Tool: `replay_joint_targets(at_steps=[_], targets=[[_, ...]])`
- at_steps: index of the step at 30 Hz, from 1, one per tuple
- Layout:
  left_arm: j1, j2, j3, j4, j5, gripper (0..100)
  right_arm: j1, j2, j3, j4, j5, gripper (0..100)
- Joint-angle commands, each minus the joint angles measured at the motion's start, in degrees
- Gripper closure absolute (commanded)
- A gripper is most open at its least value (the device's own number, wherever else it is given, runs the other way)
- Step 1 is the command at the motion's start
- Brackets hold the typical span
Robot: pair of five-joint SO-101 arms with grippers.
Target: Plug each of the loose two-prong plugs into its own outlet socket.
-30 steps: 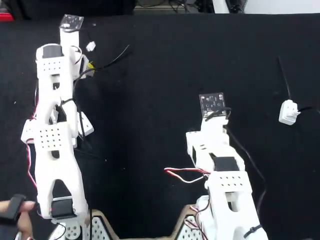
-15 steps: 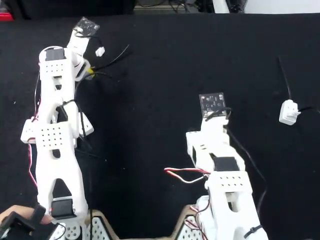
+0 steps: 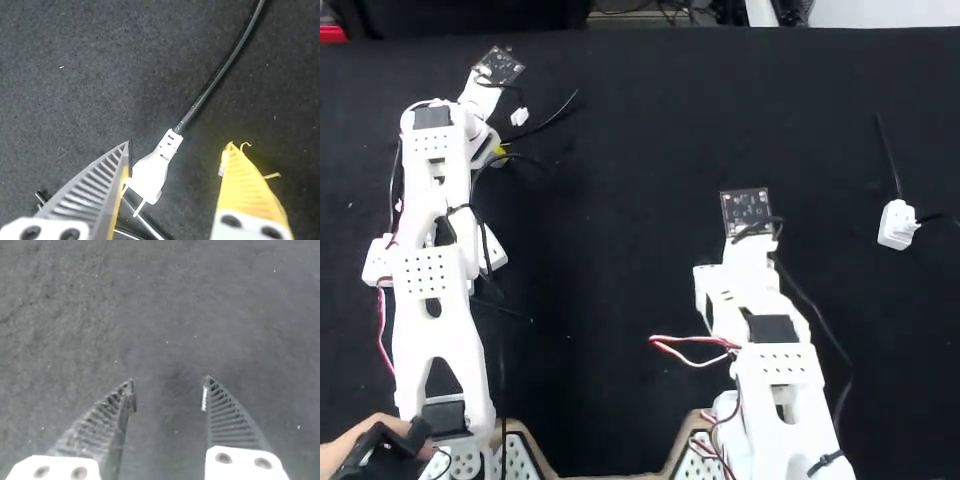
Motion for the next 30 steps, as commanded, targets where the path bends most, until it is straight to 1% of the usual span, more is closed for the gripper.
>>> replay_joint_targets(at_steps=[1, 4, 5, 7, 9, 11, 13, 20, 21, 25, 30], targets=[[-0.5, 1.2, -0.2, -1.1, 0.0, 79, 1.9, -1.4, -0.6, -1.3, -0.1, 80.0], [-0.5, 1.3, -0.6, 1.2, -0.3, 97, 1.9, -1.4, -0.6, -1.3, -0.1, 80.0], [-0.3, 1.3, -0.6, 2.3, -0.4, 98, 1.9, -1.4, -0.6, -1.3, -0.1, 80.0], [-0.1, 1.1, -0.6, 4.5, -0.4, 94, 1.9, -1.4, -0.7, -1.3, -0.1, 80.0], [0.0, 0.7, -0.7, 6.4, -0.4, 97, 1.9, -1.5, -0.7, -1.3, -0.1, 80.0], [0.0, 0.7, -2.4, 8.7, -0.3, 97, 1.9, -1.5, -0.7, -1.3, -0.1, 80.0], [0.0, 0.7, -7.0, 13.7, 0.0, 97, 1.9, -1.5, -0.7, -1.3, -0.1, 80.0], [0.0, 1.1, -28.1, 35.3, 0.2, 97, 1.9, -1.5, -0.7, -1.3, -0.1, 80.0], [0.0, 1.3, -30.0, 37.0, 0.2, 97, 1.9, -1.5, -0.7, -1.3, -0.1, 80.0], [-2.1, 0.7, -30.1, 36.7, 3.4, 97, 1.9, -1.5, -0.7, -1.3, 0.0, 80.0], [-3.1, 1.3, -29.7, 35.9, 2.9, 97, 1.9, -1.5, -0.7, -1.3, 0.0, 80.0]])
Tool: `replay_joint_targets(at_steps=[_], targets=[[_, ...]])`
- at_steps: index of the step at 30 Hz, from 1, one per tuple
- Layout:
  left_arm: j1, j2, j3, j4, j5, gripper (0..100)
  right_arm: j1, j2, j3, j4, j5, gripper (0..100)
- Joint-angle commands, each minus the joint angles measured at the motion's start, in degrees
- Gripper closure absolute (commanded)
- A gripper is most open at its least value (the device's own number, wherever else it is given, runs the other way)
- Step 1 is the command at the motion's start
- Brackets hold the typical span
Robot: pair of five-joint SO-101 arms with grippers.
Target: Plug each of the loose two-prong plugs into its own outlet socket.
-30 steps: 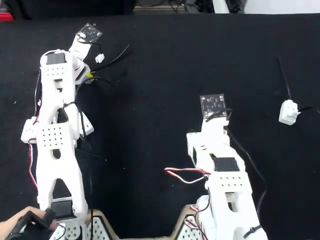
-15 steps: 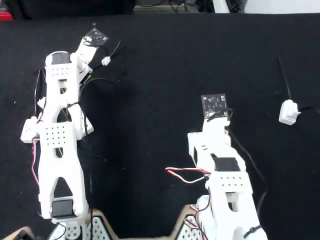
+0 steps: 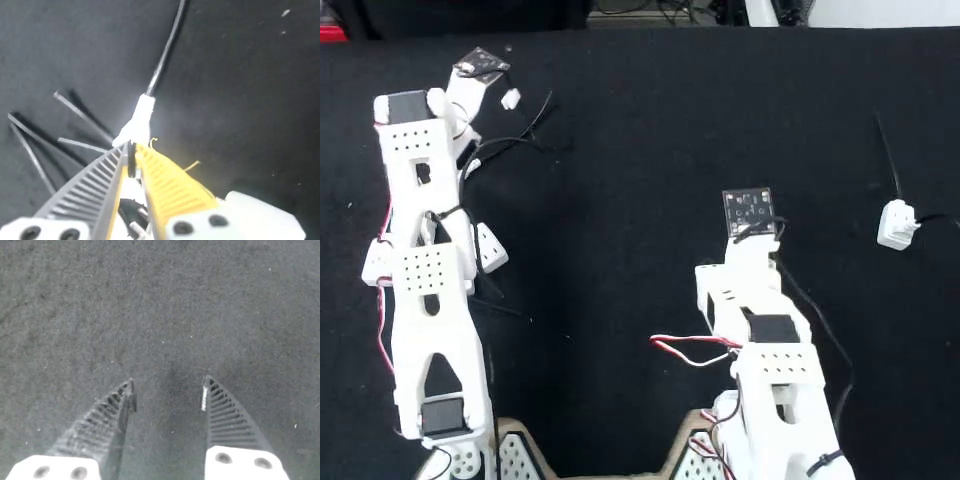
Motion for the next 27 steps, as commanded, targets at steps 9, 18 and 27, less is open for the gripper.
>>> replay_joint_targets(at_steps=[9, 18, 27], targets=[[-1.5, -1.3, 5.3, -7.8, -7.6, 73, 1.4, -1.5, -0.5, -1.2, 0.0, 80.0], [-5.0, -1.3, 14.3, -19.3, -7.6, 75, 1.4, -1.5, -0.5, -1.2, 0.0, 80.0], [-2.2, -1.3, 22.2, -16.9, -7.6, 76, 1.4, -1.5, -0.4, -1.2, 0.0, 80.0]])
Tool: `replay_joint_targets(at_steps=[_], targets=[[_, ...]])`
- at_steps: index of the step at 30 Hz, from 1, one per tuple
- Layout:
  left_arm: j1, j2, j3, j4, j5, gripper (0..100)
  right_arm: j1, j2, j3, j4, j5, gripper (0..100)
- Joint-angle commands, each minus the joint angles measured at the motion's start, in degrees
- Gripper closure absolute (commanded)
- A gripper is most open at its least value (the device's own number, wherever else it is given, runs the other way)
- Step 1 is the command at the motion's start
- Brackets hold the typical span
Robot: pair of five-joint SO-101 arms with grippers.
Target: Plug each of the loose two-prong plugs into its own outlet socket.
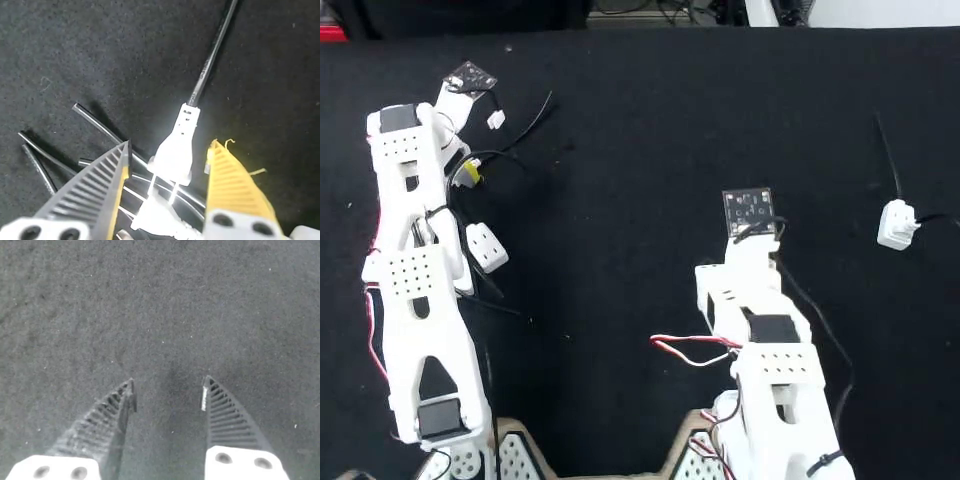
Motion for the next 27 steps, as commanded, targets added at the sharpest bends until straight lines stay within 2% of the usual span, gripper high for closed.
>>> replay_joint_targets(at_steps=[1, 5, 7, 13, 18, 22, 27], targets=[[2.6, -0.7, 4.9, 3.2, -0.8, 78, 1.4, -1.5, -0.4, -1.2, 0.0, 80.0], [5.2, -1.0, 4.9, 8.0, -0.8, 97, 1.4, -1.5, -0.4, -1.2, 0.0, 80.0], [6.0, -1.3, 4.9, 10.1, -0.8, 95, 1.4, -1.5, -0.4, -1.2, 0.0, 80.0], [6.7, -1.4, -1.5, 19.2, -0.4, 97, 1.4, -1.5, -0.4, -1.2, 0.0, 80.0], [5.0, -2.6, -7.6, 19.1, 4.5, 97, 1.4, -1.5, -0.4, -1.2, 0.0, 80.0], [4.3, -6.4, -4.5, 19.1, 7.4, 97, 1.4, -1.5, -0.4, -1.2, 0.0, 80.0], [3.0, -16.8, 5.9, 19.1, 11.4, 97, 1.4, -1.5, -0.4, -1.2, 0.0, 80.0]])
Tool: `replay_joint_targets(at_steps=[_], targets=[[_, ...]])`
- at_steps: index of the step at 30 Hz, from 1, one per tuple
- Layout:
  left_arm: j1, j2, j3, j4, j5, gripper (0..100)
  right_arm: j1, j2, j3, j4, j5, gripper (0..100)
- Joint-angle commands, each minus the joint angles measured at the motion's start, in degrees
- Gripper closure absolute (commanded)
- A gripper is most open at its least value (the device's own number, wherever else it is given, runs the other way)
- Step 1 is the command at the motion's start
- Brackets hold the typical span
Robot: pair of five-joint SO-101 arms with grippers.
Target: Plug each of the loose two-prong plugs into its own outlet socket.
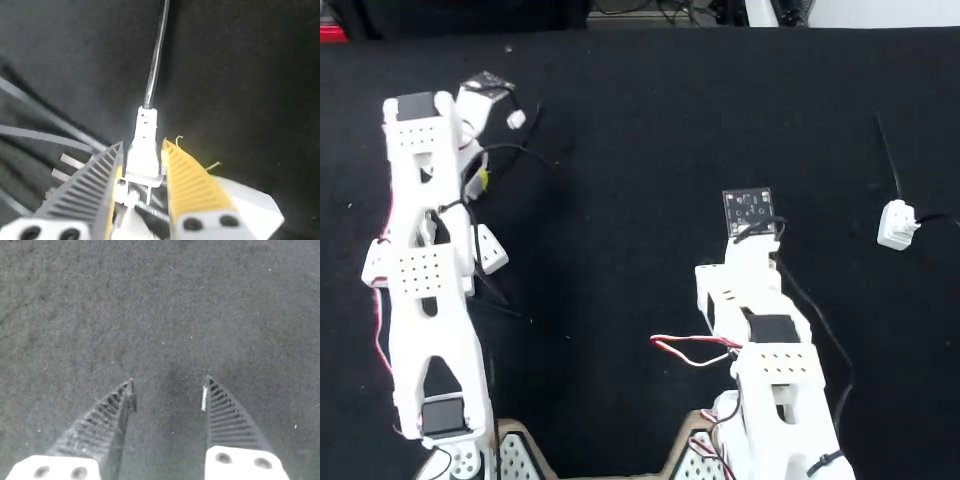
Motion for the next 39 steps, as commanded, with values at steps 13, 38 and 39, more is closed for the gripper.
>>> replay_joint_targets(at_steps=[13, 38, 39], targets=[[-6.2, -28.0, 35.6, -2.1, 3.0, 97, 1.4, -1.5, -0.6, -1.2, 0.0, 80.0], [-25.1, -28.2, 29.1, 0.7, 0.1, 81, 1.3, -1.5, -0.7, -0.9, 0.0, 80.0], [-25.4, -28.2, 30.5, 0.7, -0.8, 81, 1.3, -1.5, -0.7, -1.0, 0.0, 80.0]])
